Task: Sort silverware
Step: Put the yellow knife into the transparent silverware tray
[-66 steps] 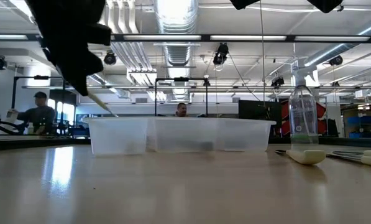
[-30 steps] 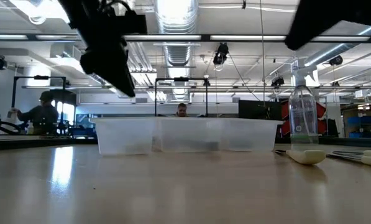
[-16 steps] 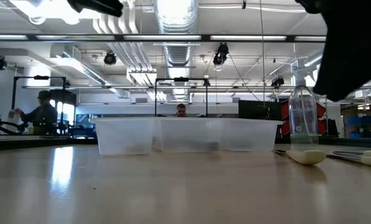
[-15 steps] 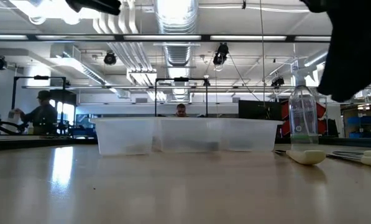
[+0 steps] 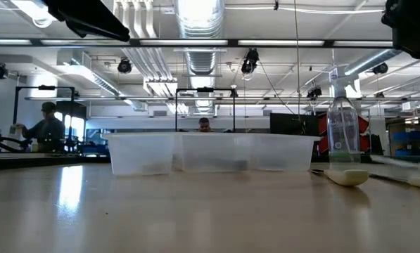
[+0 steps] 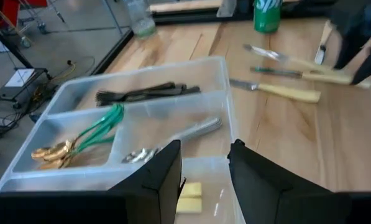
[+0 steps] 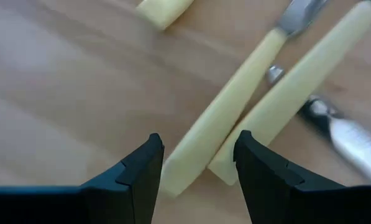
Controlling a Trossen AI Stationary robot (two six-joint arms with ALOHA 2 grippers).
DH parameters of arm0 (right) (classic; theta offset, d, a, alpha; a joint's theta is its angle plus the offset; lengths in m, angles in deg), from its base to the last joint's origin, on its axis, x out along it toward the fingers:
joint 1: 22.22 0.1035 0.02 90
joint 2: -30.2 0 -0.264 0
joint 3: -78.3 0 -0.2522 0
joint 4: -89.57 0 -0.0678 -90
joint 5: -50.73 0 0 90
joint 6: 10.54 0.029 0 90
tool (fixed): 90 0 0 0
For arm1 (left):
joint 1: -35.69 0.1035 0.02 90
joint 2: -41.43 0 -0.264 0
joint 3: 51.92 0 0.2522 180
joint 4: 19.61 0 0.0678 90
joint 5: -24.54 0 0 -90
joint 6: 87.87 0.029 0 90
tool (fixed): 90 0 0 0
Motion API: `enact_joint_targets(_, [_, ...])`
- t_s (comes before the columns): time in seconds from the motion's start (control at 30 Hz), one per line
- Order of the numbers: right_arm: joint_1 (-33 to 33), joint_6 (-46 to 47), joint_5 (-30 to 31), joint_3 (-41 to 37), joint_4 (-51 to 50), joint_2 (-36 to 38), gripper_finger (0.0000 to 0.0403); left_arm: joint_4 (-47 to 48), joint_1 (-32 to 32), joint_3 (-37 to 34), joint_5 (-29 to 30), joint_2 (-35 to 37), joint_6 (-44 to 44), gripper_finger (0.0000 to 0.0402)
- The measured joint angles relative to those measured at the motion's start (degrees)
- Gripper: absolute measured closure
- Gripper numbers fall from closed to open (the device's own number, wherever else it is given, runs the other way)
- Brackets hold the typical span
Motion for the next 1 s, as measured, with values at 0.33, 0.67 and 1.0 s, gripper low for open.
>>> enact_joint_targets(0.33, [0.9,-1.5,-2.0,0.2,-4.2,-1.5,0.0228,-3.1,0.0,-3.1,-0.2,0.1,-1.0,0.0282])
enact_joint_targets(0.67, [2.3,-5.1,-4.7,1.7,-18.1,2.1,0.0215,-3.2,0.0,-2.9,-1.1,0.3,-1.9,0.0282])
enact_joint_targets(1.0, [11.2,1.7,8.5,-1.6,-17.9,1.7,0.0211,-3.1,0.0,-2.9,-1.1,0.3,-1.9,0.0282])
